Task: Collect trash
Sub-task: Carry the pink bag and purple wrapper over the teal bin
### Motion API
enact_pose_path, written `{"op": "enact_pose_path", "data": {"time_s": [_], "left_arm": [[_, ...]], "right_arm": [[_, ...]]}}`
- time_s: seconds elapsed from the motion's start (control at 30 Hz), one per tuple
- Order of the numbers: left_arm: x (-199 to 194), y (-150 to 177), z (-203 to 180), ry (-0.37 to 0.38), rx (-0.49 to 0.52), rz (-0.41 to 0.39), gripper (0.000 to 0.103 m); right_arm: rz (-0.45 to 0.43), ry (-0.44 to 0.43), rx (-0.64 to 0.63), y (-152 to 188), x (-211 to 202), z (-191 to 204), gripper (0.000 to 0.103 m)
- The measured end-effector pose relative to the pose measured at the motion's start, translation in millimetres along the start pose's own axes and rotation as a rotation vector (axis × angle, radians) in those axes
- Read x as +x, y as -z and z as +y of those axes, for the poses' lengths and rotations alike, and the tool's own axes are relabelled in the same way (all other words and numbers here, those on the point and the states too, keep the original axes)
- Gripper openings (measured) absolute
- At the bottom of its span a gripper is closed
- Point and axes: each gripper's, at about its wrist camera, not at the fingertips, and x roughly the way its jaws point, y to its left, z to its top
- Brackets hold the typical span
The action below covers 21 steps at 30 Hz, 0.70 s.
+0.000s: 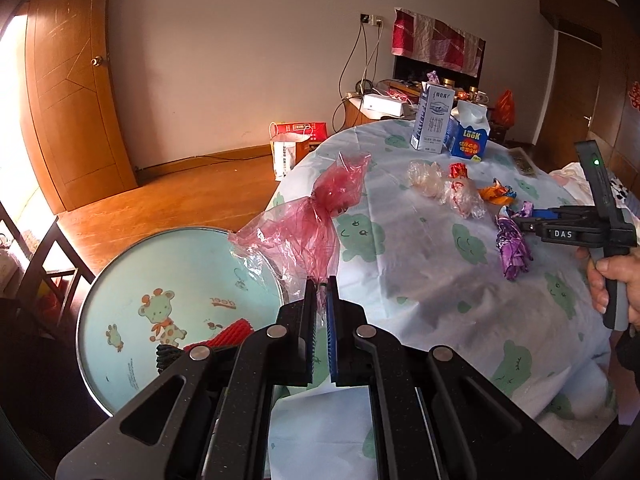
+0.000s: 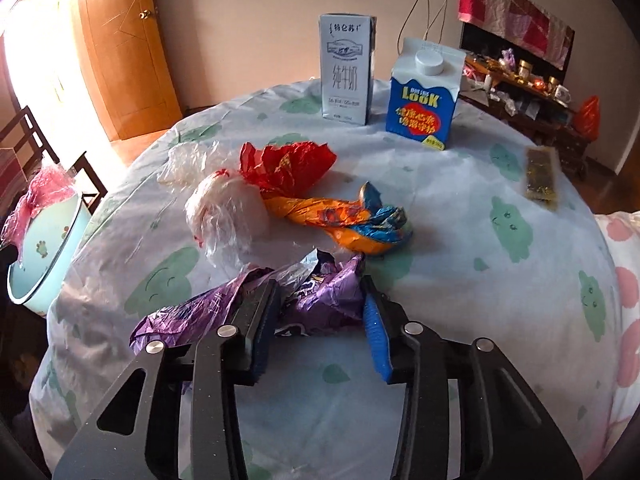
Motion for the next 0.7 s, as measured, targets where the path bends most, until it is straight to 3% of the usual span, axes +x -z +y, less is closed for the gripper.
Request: {"op": "enact_pose_path", "data": {"time_s": [0.03,0.33,0.7], "left_arm": [[-2,0,2,-0.001,-0.006,-0.004,0.004],[-19,-2,14,-0.048,-0.025,-0.045,0.004],[-23,5,37,-0.118,-0.061,-0.034,0.004]], "right_arm": [[-0.019,0.002,-0.001,1,-5,2,0.031],[-0.14,-0.063,0.063,13,-46,8,0.028],[-0.211,-0.071,-0.015,-24,-47,56,0.028]]}}
